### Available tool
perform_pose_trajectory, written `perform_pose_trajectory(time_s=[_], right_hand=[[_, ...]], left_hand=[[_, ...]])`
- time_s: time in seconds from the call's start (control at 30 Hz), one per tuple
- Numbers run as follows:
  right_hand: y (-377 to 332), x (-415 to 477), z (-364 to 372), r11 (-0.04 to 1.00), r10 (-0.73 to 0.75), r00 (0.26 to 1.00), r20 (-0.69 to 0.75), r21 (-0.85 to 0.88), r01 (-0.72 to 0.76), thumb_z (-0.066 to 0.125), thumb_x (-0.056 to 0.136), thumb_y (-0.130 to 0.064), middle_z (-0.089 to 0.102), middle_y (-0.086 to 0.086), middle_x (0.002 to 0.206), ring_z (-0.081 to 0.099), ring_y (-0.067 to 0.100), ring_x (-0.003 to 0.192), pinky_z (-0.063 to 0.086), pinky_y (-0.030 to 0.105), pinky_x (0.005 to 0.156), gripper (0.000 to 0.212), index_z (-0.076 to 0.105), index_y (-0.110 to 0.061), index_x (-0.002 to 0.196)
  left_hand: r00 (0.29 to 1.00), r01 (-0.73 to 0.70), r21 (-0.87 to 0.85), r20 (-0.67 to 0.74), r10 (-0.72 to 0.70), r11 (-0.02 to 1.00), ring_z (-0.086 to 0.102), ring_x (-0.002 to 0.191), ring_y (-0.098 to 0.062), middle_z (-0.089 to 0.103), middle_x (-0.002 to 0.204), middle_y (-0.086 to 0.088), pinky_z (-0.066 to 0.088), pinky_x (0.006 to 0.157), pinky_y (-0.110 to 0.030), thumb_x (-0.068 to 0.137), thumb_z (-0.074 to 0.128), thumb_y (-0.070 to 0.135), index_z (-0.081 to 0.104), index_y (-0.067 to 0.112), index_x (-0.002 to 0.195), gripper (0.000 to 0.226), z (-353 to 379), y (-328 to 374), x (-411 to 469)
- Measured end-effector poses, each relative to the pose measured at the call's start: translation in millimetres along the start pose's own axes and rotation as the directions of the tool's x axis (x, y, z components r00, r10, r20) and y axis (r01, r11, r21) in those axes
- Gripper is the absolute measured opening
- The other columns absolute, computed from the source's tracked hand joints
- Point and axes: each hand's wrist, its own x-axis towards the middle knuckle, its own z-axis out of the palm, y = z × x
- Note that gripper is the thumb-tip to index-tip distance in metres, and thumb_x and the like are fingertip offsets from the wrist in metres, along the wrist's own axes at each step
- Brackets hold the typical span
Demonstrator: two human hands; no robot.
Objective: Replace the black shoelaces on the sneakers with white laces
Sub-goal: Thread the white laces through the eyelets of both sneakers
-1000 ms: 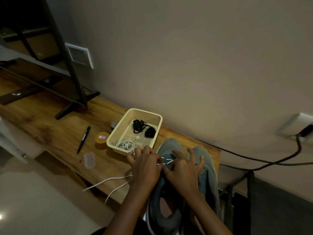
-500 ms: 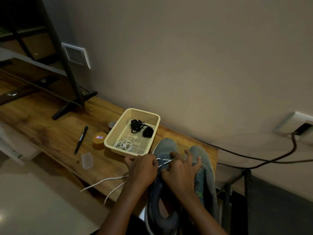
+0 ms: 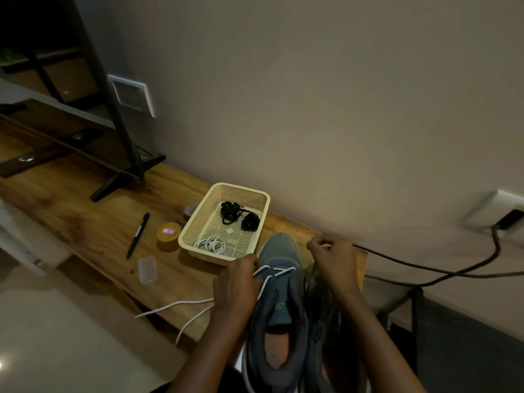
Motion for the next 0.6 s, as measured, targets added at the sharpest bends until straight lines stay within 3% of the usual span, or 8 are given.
perform_pose_trajectory(time_s=[0.07,0.17,0.3,0.37,0.5,0.6], right_hand=[[1.7,-0.6,2.0,1.0,-0.012,0.999,0.052,0.009,0.012,0.061,0.08,-0.004,0.065,0.008,0.073,0.055,0.014,0.062,0.039,0.016,0.054,0.014,0.066,-0.002,0.067],[-0.5,-0.5,4.0,0.999,-0.04,0.988,0.148,0.026,0.036,0.062,0.082,-0.003,0.064,0.0,0.071,0.055,0.008,0.064,0.039,0.012,0.056,0.014,0.068,-0.006,0.069],[-18.5,-6.4,3.9,0.988,-0.126,0.942,0.311,0.128,0.09,0.064,0.083,-0.004,0.066,0.001,0.076,0.059,0.012,0.071,0.048,0.032,0.073,0.008,0.072,-0.008,0.081],[-35.8,-11.3,-0.1,0.967,-0.21,0.899,0.384,0.217,0.133,0.066,0.083,-0.007,0.068,0.005,0.081,0.059,0.012,0.073,0.049,0.032,0.074,0.011,0.073,-0.011,0.09],[-62.8,-13.9,-13.6,0.885,-0.344,0.817,0.463,0.45,0.118,0.064,0.083,0.0,0.066,-0.013,0.063,0.057,-0.007,0.059,0.042,0.008,0.057,0.013,0.069,-0.009,0.091],[-64.6,-10.3,-16.5,0.873,-0.358,0.822,0.442,0.47,0.127,0.064,0.082,0.002,0.064,-0.01,0.06,0.056,-0.005,0.056,0.041,0.009,0.055,0.006,0.068,-0.003,0.084]], left_hand=[[1.0,0.01,-0.041,-0.005,-0.011,0.999,0.062,0.097,-0.021,0.067,0.102,0.002,0.047,0.074,-0.03,0.09,0.057,0.024,0.06,0.025,0.107,0.017,-0.8,-1.0,1.9],[0.999,0.039,-0.306,0.024,-0.033,0.951,0.062,0.077,-0.018,0.063,0.079,0.005,0.051,0.067,-0.032,0.088,0.061,0.02,0.06,0.024,0.092,0.006,-15.9,0.0,7.1],[1.0,-0.011,-0.576,0.001,0.015,0.818,0.059,0.081,-0.009,0.064,0.083,0.004,0.046,0.067,-0.025,0.088,0.063,0.018,0.063,0.026,0.081,0.01,-60.4,15.1,11.2],[0.997,-0.078,-0.627,-0.035,0.072,0.775,0.061,0.085,-0.009,0.067,0.087,0.003,0.047,0.072,-0.026,0.087,0.064,0.02,0.066,0.026,0.083,0.008,-80.1,25.9,9.4],[0.967,-0.253,-0.652,-0.16,0.197,0.714,0.057,0.07,0.004,0.066,0.079,0.012,0.042,0.061,-0.011,0.085,0.065,0.017,0.068,0.026,0.086,0.009,-108.5,51.1,-5.8],[0.938,-0.346,-0.687,-0.255,0.234,0.639,0.06,0.068,-0.009,0.069,0.079,0.008,0.049,0.058,-0.021,0.083,0.067,0.019,0.068,0.029,0.086,0.011,-125.9,65.0,-18.9]])
